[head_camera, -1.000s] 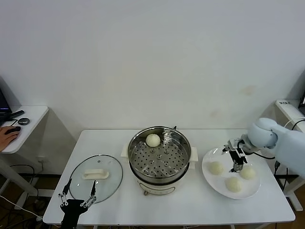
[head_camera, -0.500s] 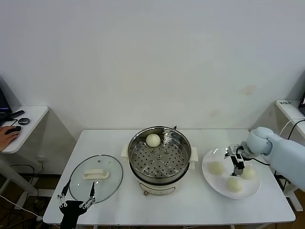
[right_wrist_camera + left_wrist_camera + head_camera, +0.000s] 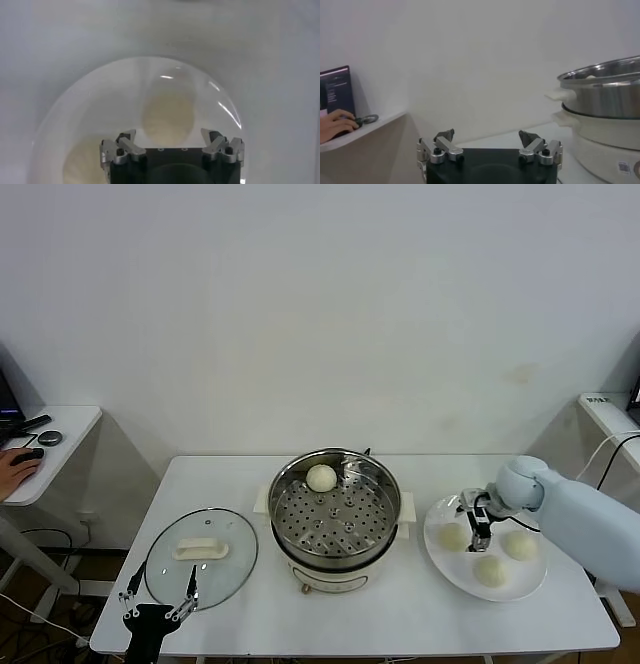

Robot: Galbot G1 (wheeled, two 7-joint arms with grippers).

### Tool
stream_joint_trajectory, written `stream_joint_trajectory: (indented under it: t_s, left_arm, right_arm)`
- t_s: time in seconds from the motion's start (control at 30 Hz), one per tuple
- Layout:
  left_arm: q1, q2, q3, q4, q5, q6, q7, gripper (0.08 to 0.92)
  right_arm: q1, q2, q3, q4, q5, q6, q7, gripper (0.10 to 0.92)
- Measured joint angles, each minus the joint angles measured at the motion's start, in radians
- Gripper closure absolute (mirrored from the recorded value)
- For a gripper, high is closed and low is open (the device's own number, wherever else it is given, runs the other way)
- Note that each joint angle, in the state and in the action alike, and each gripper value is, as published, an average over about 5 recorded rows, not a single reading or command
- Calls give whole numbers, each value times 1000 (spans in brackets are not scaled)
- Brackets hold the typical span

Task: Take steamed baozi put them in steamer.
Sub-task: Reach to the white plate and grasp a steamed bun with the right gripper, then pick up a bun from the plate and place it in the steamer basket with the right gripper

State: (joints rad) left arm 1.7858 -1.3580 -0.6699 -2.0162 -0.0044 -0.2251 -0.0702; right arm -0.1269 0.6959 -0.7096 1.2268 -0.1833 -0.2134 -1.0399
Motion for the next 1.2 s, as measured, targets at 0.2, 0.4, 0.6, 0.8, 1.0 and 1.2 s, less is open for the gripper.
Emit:
stream_joint_trajectory:
  t_s: [0.2, 0.4, 0.6, 0.8, 1.0, 1.2]
  left_arm:
    - [-1, 2, 0, 0, 0, 0, 0, 177]
    - [-2, 4, 0, 0, -1, 0, 0, 177]
    - [2, 7, 1, -5, -3, 0, 1, 177]
    - [-1, 19, 1, -3, -15, 5, 4, 177]
    - [-10, 28, 2, 3, -38, 8, 5, 177]
    - [-18, 33, 2, 3, -52, 8, 2, 177]
  right_arm:
    - [-7, 15, 6, -13, -9, -4, -4, 329]
    - [-6, 30, 10, -18, -14, -7, -7, 420]
    - [17, 18, -2, -3, 2, -17, -18, 478]
    - [102, -37, -50, 61, 63, -43, -36, 490]
    - [279, -94, -144, 163, 181, -86, -50, 491]
    - [527, -78, -291, 267, 335, -152, -41, 484]
